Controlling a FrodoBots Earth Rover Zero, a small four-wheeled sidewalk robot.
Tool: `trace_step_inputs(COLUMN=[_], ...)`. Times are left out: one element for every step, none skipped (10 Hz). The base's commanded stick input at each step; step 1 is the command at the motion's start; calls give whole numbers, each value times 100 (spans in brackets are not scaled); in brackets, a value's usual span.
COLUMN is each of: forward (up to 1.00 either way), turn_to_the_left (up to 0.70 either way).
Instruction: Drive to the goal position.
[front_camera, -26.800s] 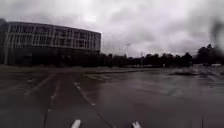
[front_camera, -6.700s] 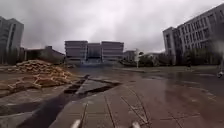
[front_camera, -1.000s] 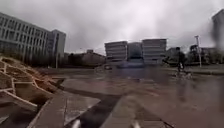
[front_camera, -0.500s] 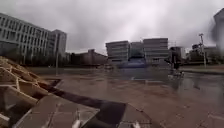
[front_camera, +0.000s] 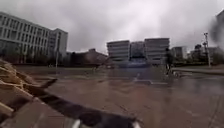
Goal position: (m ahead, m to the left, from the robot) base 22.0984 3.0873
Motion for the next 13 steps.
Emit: trace_step_inputs(forward=[100, 100, 100, 100, 100, 100, 100, 100, 100, 100, 100, 100, 100], turn_to_the_left=[-39, -40, -35, -30, 0, 0, 0, 0, 0, 0, 0, 0, 0])
